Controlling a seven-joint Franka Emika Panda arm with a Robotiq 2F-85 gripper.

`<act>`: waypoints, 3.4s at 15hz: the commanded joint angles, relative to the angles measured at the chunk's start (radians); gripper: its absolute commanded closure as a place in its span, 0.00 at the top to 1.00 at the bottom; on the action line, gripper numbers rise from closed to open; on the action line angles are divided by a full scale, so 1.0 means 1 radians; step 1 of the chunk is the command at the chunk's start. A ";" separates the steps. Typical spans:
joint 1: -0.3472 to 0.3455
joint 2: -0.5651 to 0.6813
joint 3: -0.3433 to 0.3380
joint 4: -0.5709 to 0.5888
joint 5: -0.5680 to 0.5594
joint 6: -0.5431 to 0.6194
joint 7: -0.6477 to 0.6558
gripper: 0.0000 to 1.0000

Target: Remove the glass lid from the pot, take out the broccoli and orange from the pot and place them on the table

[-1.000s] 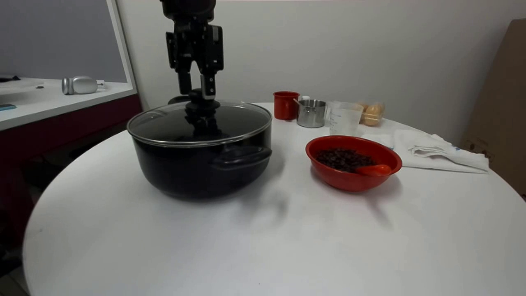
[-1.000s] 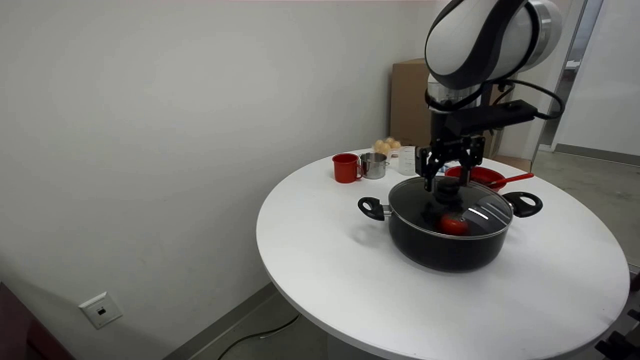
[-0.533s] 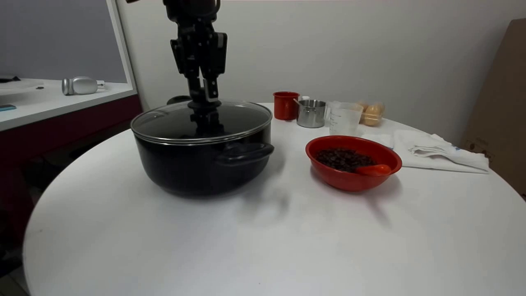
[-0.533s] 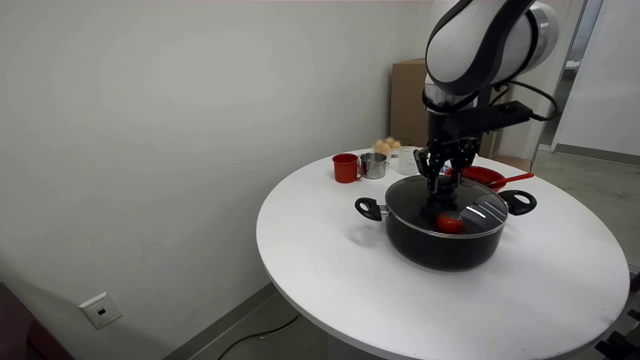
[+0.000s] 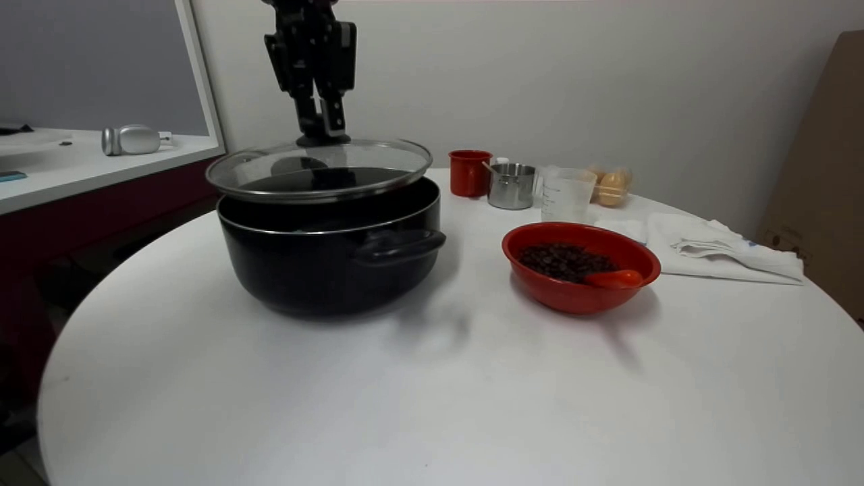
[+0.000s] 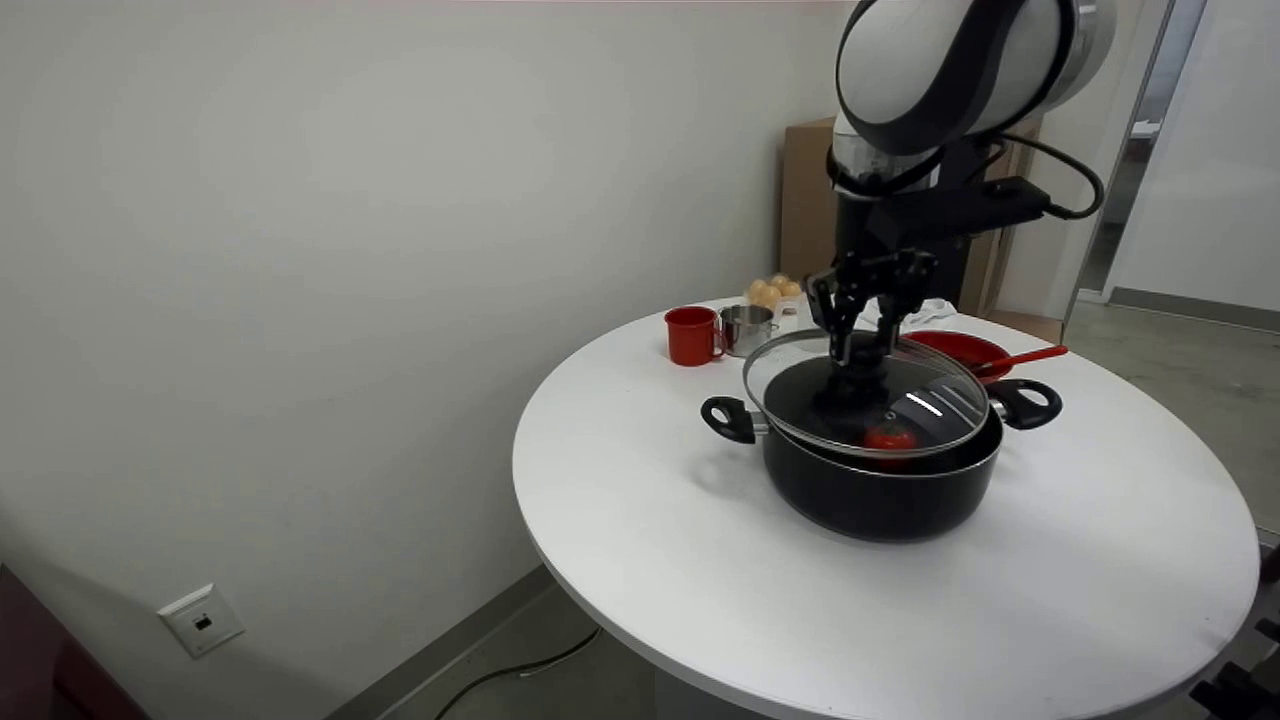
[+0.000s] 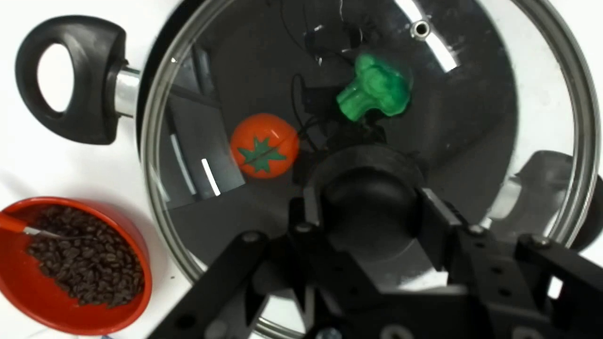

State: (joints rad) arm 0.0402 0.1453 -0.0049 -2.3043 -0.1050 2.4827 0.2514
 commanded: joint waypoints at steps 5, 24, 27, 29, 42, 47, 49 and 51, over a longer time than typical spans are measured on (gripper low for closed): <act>0.026 -0.139 0.057 0.038 0.077 -0.058 -0.056 0.26; 0.044 0.483 0.115 0.984 0.053 -0.458 -0.425 0.26; 0.060 0.570 0.137 1.109 0.037 -0.542 -0.521 0.26; 0.082 0.592 0.141 1.114 0.011 -0.549 -0.563 0.26; 0.139 0.592 0.162 0.955 -0.086 -0.503 -0.734 0.26; 0.134 0.561 0.190 0.917 -0.084 -0.500 -0.815 0.26; 0.129 0.529 0.213 0.872 -0.078 -0.493 -0.879 0.26; 0.127 0.496 0.235 0.826 -0.066 -0.495 -0.933 0.26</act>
State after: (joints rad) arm 0.1802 0.7317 0.1948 -1.3791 -0.1709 1.9858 -0.6021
